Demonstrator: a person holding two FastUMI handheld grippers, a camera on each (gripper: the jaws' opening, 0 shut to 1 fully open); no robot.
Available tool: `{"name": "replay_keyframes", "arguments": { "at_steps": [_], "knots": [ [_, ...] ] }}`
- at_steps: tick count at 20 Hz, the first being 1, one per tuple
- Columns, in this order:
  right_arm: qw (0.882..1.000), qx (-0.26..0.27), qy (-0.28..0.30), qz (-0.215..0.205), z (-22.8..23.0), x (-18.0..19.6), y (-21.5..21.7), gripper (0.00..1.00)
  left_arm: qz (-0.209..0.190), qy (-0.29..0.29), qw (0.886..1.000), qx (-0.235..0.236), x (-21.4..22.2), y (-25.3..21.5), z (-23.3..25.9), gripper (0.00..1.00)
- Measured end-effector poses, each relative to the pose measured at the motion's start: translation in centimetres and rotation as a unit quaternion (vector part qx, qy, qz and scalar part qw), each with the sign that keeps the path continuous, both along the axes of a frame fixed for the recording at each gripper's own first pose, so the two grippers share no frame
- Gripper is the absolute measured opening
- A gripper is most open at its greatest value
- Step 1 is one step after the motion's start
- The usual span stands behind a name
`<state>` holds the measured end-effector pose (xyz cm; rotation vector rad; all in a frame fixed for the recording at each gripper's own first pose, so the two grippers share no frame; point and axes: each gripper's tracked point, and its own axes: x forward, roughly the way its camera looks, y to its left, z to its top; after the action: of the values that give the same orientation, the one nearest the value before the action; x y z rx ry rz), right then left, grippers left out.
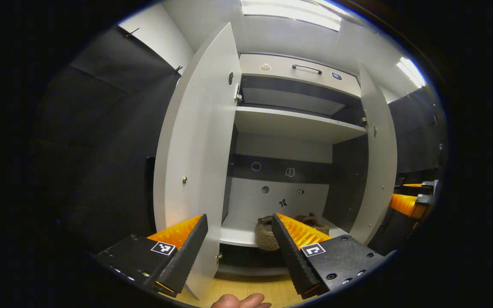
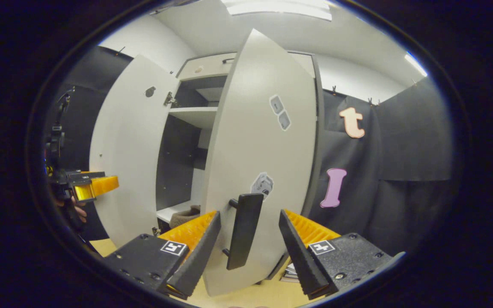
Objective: Grab one shoe with the right hand and put it into the shoe cabinet, grab the other shoe with the left hand and put it into the shoe cabinet; then close the right door with the right hand and the left door with the left hand.
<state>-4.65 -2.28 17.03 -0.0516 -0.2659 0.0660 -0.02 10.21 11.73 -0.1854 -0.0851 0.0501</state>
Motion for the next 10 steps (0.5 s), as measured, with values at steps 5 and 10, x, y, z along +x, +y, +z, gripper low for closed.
{"name": "replay_keyframes", "arguments": {
  "at_steps": [5,10],
  "knots": [
    [1.0,0.006,0.009,0.02,-0.7,3.9,2.0,0.89,0.016,-0.002,1.0,-0.001,-0.5,1.1,-0.1,0.9],
    [0.998,0.033,0.027,0.048,-1.4,6.9,3.0,0.88,0.043,-0.034,0.998,0.0,-2.7,2.5,1.4,0.87]
  ]
}}
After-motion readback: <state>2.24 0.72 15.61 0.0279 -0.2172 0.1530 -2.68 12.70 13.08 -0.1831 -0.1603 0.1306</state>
